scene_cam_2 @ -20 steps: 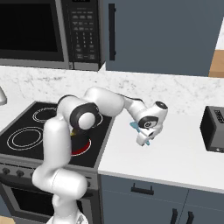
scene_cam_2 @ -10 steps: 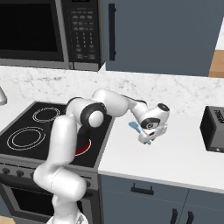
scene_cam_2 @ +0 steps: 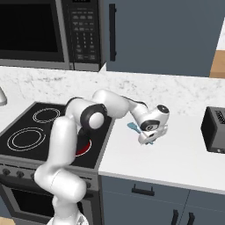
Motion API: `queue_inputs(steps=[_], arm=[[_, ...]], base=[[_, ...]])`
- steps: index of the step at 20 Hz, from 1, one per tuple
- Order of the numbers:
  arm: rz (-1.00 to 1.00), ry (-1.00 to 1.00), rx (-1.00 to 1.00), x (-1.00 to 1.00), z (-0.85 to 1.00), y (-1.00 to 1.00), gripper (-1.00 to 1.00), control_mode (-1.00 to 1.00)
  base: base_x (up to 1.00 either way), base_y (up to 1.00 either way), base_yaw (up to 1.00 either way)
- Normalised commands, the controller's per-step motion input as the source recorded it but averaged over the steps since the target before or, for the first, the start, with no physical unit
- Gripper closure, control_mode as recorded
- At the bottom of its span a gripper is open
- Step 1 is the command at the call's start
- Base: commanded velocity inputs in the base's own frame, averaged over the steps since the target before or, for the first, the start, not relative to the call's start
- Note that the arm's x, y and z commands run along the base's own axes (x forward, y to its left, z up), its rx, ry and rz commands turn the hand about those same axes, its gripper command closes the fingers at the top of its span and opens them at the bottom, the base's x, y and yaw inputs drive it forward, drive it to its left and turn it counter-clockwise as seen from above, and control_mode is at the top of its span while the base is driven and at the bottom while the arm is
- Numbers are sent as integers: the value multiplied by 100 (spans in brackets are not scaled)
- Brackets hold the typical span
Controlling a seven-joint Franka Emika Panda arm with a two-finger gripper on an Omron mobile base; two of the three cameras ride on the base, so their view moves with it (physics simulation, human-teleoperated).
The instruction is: Put the sweet potato and squash in the pot. Retrieve the spatula and lightly stir the vegetables in the pot.
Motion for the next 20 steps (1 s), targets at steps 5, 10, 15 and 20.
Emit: queue_inputs(steps=[5,10,15,20], arm=[[2,-18,-8,-85,-7,26,100,-100],[21,-35,-3,-100,80,-11,100,-100],[31,-24,-18,-100,100,-1,100,-100],[34,-4,-37,-99,100,20,100,-100]], base=[[0,0,0],[0,0,0],[0,0,0],[0,0,0]])
